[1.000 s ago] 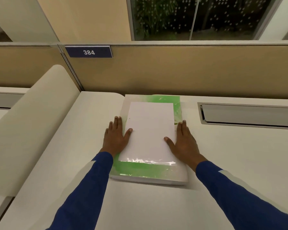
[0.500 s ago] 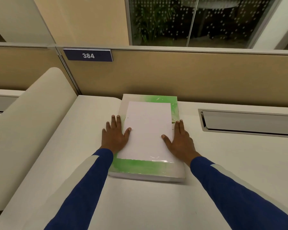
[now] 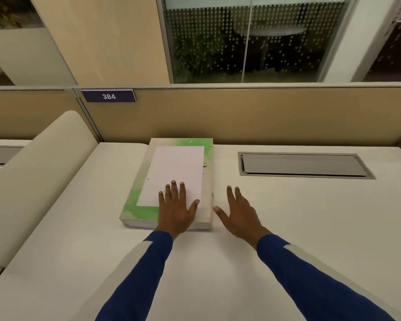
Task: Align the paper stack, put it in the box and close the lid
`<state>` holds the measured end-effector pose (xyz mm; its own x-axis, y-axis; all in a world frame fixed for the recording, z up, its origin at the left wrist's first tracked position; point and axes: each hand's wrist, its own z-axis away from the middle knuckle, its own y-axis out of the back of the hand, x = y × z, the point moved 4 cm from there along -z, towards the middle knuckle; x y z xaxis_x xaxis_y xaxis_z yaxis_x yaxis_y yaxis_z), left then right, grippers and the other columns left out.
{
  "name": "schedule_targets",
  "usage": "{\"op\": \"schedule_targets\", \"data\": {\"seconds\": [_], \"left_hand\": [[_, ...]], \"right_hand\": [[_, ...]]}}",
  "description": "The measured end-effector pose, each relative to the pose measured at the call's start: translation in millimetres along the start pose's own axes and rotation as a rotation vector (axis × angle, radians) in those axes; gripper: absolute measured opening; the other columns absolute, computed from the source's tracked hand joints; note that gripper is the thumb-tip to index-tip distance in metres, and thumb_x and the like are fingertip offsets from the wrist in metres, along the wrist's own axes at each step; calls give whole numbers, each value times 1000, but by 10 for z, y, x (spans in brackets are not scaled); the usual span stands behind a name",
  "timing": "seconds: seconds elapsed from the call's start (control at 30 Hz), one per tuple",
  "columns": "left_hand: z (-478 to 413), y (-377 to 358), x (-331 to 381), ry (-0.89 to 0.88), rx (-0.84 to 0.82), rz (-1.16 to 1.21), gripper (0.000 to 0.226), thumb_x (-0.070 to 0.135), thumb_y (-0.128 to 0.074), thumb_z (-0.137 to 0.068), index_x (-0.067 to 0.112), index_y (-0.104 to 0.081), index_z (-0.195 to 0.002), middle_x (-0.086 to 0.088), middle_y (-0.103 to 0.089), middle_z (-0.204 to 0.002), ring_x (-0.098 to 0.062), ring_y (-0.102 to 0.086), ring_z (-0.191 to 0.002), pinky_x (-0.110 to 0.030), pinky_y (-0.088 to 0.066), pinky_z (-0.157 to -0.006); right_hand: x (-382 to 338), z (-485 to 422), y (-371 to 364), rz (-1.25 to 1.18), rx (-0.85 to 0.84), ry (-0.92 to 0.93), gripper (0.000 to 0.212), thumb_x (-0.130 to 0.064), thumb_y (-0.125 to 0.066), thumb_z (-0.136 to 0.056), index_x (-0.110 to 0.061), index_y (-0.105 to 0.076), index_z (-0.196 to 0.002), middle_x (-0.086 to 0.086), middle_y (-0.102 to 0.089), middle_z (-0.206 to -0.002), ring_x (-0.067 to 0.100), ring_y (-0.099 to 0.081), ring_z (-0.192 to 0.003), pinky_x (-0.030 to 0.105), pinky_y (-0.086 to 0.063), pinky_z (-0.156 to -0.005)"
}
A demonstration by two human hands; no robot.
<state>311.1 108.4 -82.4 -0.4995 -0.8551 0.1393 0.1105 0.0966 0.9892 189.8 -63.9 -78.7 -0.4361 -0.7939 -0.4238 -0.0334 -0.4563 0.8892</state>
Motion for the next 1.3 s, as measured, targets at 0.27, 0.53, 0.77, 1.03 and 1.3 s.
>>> {"op": "schedule_targets", "data": {"seconds": [0.27, 0.53, 0.77, 1.03, 1.3], "left_hand": [[1198, -221, 1287, -56, -1, 54, 103, 77, 14, -80, 17, -2, -162, -12, 4, -169, -32, 2, -156, -50, -1, -125], [2020, -485, 2037, -96, -35, 97, 104, 78, 20, -75, 19, 10, -160, -7, 21, -165, -28, 17, -154, -45, 9, -124], [2563, -959, 2136, -96, -159, 78, 85, 73, -11, -95, 18, -9, -161, -9, 2, -169, -22, 13, -153, -42, 8, -119], [2390, -899, 2092, -138, -147, 4, 81, 67, -20, -98, 13, -21, -159, -16, -21, -165, -32, -6, -152, -43, -1, -117], [1662, 436, 2322, -249, 147, 53, 94, 72, 14, -84, 16, 14, -159, -9, 27, -164, -28, 24, -152, -49, 3, -126]], "right_hand": [[882, 1116, 349, 28, -11, -30, 90, -73, -29, -94, -24, 5, -161, 10, 7, -169, 35, -9, -155, 50, -19, -123], [1626, 1940, 506, 57, 14, -78, 98, -81, -11, -84, -22, 7, -160, 10, 9, -169, 33, -1, -156, 47, -10, -125], [1856, 2499, 25, 95, -28, -81, 110, -83, 15, -68, -20, 17, -157, 4, 24, -164, 28, 14, -155, 44, 8, -123], [1802, 2524, 131, 146, -15, -42, 104, -80, 20, -64, -19, 28, -148, 5, 27, -163, 28, 17, -154, 43, 11, -122], [1320, 1946, 1216, 244, 229, 69, 98, -77, 10, -81, -19, 10, -160, 8, 18, -167, 30, 15, -155, 46, 7, -124]]}}
